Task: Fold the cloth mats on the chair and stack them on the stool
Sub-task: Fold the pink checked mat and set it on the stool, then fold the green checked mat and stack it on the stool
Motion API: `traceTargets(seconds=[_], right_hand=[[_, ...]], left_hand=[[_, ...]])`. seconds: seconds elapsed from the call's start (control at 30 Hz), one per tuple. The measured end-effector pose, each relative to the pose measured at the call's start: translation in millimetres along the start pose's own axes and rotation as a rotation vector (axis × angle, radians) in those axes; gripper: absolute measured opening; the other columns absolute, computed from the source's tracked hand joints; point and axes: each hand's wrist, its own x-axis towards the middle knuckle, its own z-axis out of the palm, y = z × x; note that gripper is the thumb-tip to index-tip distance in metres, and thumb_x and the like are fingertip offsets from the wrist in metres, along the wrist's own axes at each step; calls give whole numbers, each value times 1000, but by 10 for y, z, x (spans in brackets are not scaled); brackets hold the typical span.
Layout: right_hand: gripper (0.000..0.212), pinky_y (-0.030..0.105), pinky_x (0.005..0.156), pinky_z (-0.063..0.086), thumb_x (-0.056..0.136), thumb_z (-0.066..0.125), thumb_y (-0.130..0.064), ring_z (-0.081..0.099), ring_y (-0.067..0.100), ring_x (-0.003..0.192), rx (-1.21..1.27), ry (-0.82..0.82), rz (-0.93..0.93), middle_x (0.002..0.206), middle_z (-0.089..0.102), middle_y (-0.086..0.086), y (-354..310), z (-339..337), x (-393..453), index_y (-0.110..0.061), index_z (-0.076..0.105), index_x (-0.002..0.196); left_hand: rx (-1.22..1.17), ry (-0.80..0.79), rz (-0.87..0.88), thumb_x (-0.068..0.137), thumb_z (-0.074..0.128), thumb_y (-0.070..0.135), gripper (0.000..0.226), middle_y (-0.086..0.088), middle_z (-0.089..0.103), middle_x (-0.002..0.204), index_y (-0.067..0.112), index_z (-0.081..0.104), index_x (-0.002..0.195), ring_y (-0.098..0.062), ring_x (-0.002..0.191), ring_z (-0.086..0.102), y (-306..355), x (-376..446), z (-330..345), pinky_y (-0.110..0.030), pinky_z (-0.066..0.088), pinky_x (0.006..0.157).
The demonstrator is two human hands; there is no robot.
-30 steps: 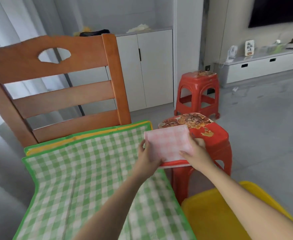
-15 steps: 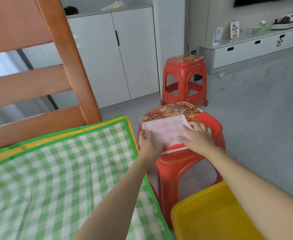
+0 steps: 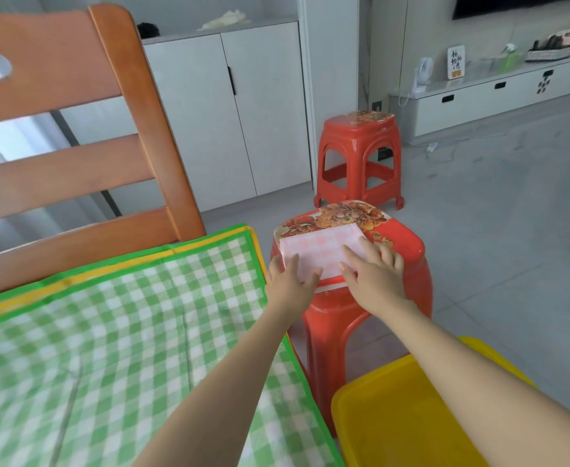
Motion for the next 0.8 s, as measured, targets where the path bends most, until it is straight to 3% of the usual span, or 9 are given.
traceTargets(seconds=[0.13, 0.2, 0.33, 0.4, 0.5, 0.6, 0.7, 0.8], right_hand=[[45, 41, 111, 12, 97, 32, -43, 16, 23, 139, 126, 46, -105, 155, 21, -4, -238, -141, -274, -35, 34, 142], [44, 40, 110, 18, 97, 36, -40, 22, 24, 136, 250, 45, -153, 152, 28, -2, -384, -221, -442, -30, 39, 140], [41, 35, 108, 26, 97, 43, -31, 34, 27, 128, 463, 23, -237, 141, 45, 1, -696, -343, -855, -21, 47, 136], [41, 34, 107, 29, 97, 44, -30, 38, 25, 127, 517, 0, -282, 136, 50, 1, -847, -384, -1117, -19, 48, 136], [41, 33, 107, 31, 98, 41, -32, 37, 19, 130, 558, -91, -337, 138, 48, -3, -1052, -396, -1523, -22, 44, 137], [42, 32, 108, 33, 98, 39, -33, 38, 16, 131, 557, -177, -373, 140, 47, -5, -1209, -352, -1884, -23, 43, 138], [42, 31, 109, 31, 97, 39, -35, 35, 15, 134, 513, -300, -396, 142, 45, -7, -1328, -246, -2168, -27, 42, 138], [41, 33, 108, 32, 96, 41, -40, 38, 15, 132, 438, -402, -404, 141, 46, -7, -1382, -155, -2360, -31, 45, 135]], left_hand=[[-84, 49, 22, 96, 43, 44, 57, -10, 17, 155, 17, 34, 145, -25, 144, 12, 117, -328, -241, -41, 18, 116], [-181, 99, 20, 98, 43, 38, 50, -10, 27, 151, 14, 41, 141, -23, 141, 22, 141, -536, -409, -37, 23, 114], [-394, 147, -77, 99, 41, 29, 37, -5, 51, 131, 16, 50, 132, -18, 118, 50, 46, -1076, -732, -29, 42, 94], [-425, 137, -127, 99, 40, 29, 35, -3, 57, 125, 18, 51, 130, -15, 107, 55, -82, -1404, -871, -25, 42, 81], [-445, 135, -181, 98, 40, 27, 32, -1, 61, 119, 19, 54, 126, -14, 104, 60, -333, -1882, -1058, -26, 44, 79], [-489, 123, -249, 98, 41, 21, 29, -1, 63, 112, 15, 57, 121, -12, 92, 62, -574, -2319, -1194, -19, 43, 68], [-469, 73, -313, 97, 41, 20, 28, -1, 63, 108, 15, 59, 119, -10, 89, 62, -832, -2682, -1231, -22, 46, 70], [-375, 13, -365, 96, 44, 22, 28, 0, 64, 112, 15, 62, 117, -16, 99, 61, -1095, -2940, -1254, -28, 47, 81]])
